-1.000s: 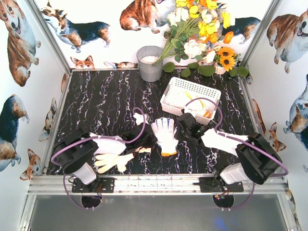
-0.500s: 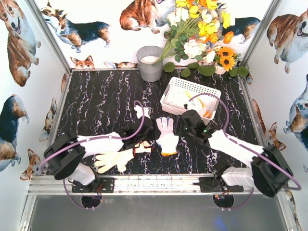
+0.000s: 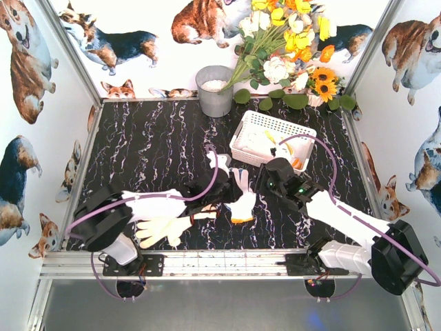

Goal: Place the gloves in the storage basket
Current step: Adjust the glove at the center of the board.

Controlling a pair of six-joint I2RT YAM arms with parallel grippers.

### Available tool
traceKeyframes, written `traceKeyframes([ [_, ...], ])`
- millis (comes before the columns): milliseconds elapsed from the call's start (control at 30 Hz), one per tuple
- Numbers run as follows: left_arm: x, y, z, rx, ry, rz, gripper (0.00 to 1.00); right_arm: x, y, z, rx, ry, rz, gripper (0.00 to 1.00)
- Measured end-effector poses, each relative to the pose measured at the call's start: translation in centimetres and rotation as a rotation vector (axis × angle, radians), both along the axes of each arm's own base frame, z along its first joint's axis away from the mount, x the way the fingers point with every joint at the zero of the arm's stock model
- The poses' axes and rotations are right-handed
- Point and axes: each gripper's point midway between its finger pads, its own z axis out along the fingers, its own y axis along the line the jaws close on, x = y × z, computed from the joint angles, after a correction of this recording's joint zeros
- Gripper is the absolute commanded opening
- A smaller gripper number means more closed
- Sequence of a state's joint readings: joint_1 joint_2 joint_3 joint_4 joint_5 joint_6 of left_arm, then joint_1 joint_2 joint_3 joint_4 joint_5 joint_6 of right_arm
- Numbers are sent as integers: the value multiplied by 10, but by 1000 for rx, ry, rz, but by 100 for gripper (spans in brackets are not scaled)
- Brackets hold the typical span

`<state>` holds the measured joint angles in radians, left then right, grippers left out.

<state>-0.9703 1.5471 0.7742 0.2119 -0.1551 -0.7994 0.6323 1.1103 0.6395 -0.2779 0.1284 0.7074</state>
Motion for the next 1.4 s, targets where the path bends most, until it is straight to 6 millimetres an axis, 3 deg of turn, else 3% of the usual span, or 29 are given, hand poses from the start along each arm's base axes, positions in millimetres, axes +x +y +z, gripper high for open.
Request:
traceKeyframes([
  [267,-8,-28,-42,18,74,-87,15,-8,-6,-12,-9,56,-26,26],
  [500,-23,-29,-62,58,113,-173,12,-17,-14,-16,-32,86,-31,26],
  [667,-59,-23,-65,68,111,-290,13,-28,-22,-19,-41,105,-27,29],
  [867,-116,-3,-63,63,133,-437,21,-52,-22,-29,-36,173,43,34],
  [967,-132,5,-58,65,134,-474,25,-69,-16,-33,-12,223,120,36],
  [1233,-127,11,-19,25,50,-438,37,-113,-3,-40,-28,330,307,37],
  [1400,-121,18,-9,32,18,-394,39,-118,-3,-44,-48,340,322,34],
])
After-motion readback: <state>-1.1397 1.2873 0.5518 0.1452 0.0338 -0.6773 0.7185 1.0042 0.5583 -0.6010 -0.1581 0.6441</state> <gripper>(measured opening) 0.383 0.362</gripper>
